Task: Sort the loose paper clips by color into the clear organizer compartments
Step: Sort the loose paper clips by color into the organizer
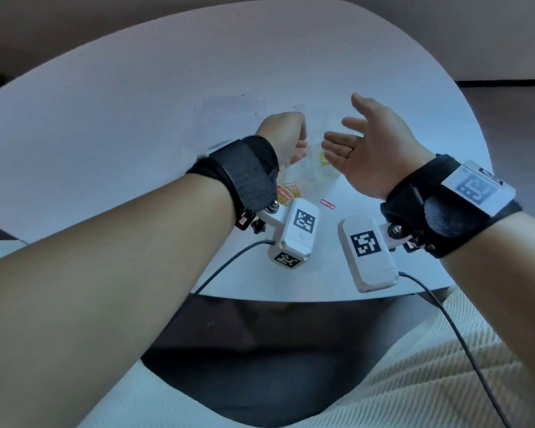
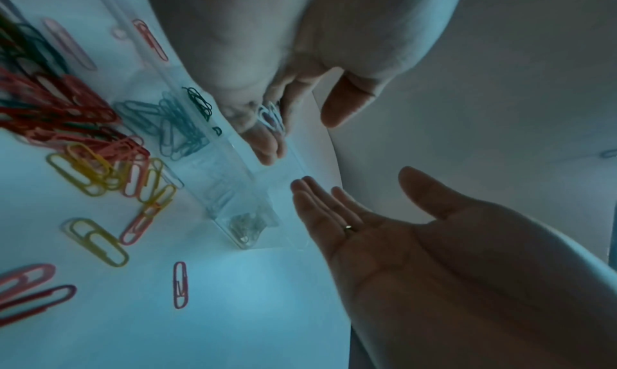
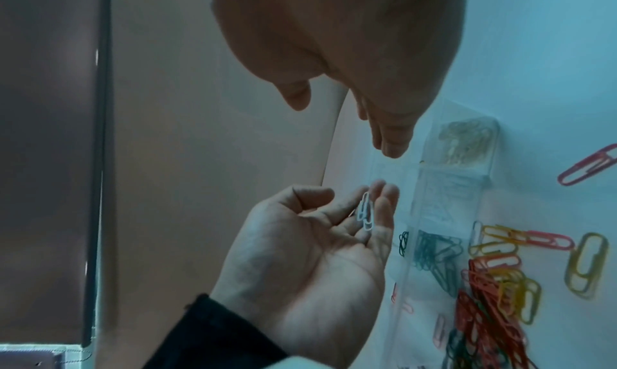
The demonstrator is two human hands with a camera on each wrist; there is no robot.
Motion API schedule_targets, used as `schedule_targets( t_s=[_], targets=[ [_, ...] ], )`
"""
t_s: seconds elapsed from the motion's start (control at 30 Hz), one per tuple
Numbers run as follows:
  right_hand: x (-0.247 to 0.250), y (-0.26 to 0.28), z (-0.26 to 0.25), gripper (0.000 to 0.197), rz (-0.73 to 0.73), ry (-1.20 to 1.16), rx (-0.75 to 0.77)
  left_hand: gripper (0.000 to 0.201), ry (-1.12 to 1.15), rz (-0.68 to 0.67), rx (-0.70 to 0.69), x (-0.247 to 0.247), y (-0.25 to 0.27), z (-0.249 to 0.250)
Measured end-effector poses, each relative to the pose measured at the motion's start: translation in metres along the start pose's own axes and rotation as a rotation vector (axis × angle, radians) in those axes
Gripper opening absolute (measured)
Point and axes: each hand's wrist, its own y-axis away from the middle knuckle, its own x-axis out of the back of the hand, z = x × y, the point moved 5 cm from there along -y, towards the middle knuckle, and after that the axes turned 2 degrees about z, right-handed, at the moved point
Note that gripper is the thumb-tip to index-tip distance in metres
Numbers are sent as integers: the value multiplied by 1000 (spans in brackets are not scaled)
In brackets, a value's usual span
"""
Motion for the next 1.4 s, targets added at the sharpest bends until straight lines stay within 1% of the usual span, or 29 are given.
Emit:
schedule_targets(
  t_s=[0.03, 0.07, 0.13, 0.2, 0.27, 0.3, 0.37, 0.43, 0.47, 0.5, 0.53, 0.63, 0.7, 0.77, 0.87, 0.97, 1.07, 1.17, 1.3, 1.4],
  targets=[
    [4, 5, 4, 51, 14, 29, 9, 18, 25, 0, 1, 1, 1, -9],
    [2, 6, -1, 43, 8, 66, 40, 18, 29, -12, -6, 0, -1, -8],
    [1, 12, -10, 24, -8, 199, 126, 13, 30, -44, -6, 1, 0, -8],
    [-1, 23, -17, 11, -44, 449, 254, 4, 12, -56, -28, 6, 3, -9],
    [-4, 35, -18, 12, -80, 790, 386, 8, -44, -52, -80, 9, 5, -10],
    [-4, 40, -17, 14, -92, 949, 422, 7, -75, -39, -121, 10, 6, -9],
    [0, 41, -9, 16, -116, 1199, 408, 8, -146, 2, -254, 12, 12, -7],
    [8, 37, -3, 15, -115, 1400, 371, 7, -316, 49, -426, 12, 24, -6],
    [12, 34, -1, 14, -99, 1489, 369, 9, -411, 67, -483, 11, 29, -10],
    [15, 30, 2, 12, -78, 1563, 375, 11, -502, 69, -511, 10, 31, -17],
    [17, 27, 5, 10, -57, 1611, 385, 11, -583, 49, -501, 10, 31, -26],
    [18, 11, 20, 14, -17, 1630, 446, 6, -801, -57, -360, 13, 21, -61],
    [16, 0, 33, 20, -12, 1624, 501, 5, -901, -57, -339, 18, 16, -75],
    [16, -9, 48, 25, -38, 1639, 527, 6, -979, -29, -375, 20, 15, -83],
    [18, -17, 62, 25, -35, 1676, 536, 13, -1056, -16, -464, 16, 13, -88],
    [21, -20, 64, 30, 13, 1682, 533, 22, -1104, -9, -534, 10, 12, -88],
    [26, -22, 62, 32, 29, 1683, 515, 26, -1163, -34, -579, 2, 11, -90],
    [27, -24, 59, 31, 27, 1687, 538, 27, -1235, -53, -591, -3, 10, -93],
    [30, -23, 54, 28, 95, 1670, 515, 24, -1214, -61, -553, 1, 7, -94],
    [32, -23, 55, 29, 85, 1683, 475, 23, -1142, 0, -531, 9, 6, -90]
  ],
)
